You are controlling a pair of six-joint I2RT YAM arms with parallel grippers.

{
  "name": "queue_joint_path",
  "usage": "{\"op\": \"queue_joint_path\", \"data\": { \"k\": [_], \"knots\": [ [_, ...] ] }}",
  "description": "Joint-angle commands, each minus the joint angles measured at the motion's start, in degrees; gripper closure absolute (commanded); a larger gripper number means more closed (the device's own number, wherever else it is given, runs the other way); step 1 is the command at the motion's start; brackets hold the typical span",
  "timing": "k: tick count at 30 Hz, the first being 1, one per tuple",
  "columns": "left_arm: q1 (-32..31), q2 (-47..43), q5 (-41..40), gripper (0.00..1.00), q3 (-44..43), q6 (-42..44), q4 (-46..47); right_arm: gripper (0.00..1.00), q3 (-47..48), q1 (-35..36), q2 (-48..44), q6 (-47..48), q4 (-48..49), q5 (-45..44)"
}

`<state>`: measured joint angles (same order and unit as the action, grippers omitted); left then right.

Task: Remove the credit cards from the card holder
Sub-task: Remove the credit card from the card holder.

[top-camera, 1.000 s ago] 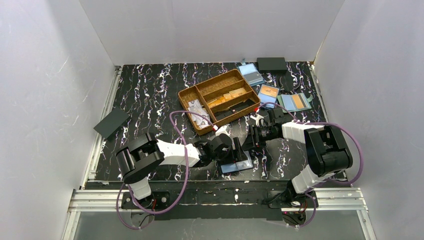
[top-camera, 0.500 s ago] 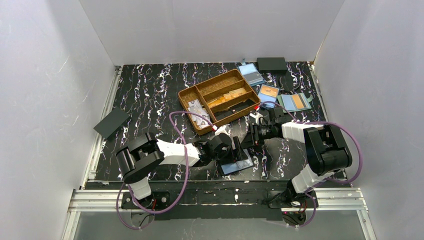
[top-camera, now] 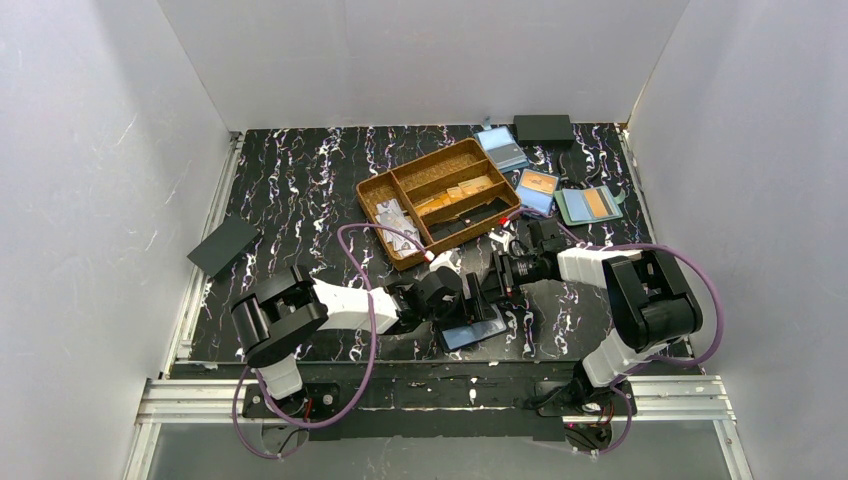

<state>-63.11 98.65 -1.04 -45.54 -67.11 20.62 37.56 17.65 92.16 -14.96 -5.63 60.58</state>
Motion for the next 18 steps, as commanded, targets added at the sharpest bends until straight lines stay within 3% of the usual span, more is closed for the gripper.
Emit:
{"op": "queue_joint_path", "data": {
  "k": [1, 10, 18],
  "knots": [
    [0.40, 1.91, -2.76, 0.27, 2.55, 0.06, -5.59, 0.61, -0.30, 1.60, -0.11, -0.60, -1.84, 5.16],
    [0.45, 0.32, -3.60, 0.27, 3.90, -0.85, -5.59, 0.60, 0.21, 3.47, -0.37, -0.92, -1.77, 9.56],
    [0.45, -3.39, -4.80, 0.49, 7.02, -1.16, -5.60, 0.56, 1.16, 3.62, -0.13, -0.98, -1.58, 13.80]
  ]
}}
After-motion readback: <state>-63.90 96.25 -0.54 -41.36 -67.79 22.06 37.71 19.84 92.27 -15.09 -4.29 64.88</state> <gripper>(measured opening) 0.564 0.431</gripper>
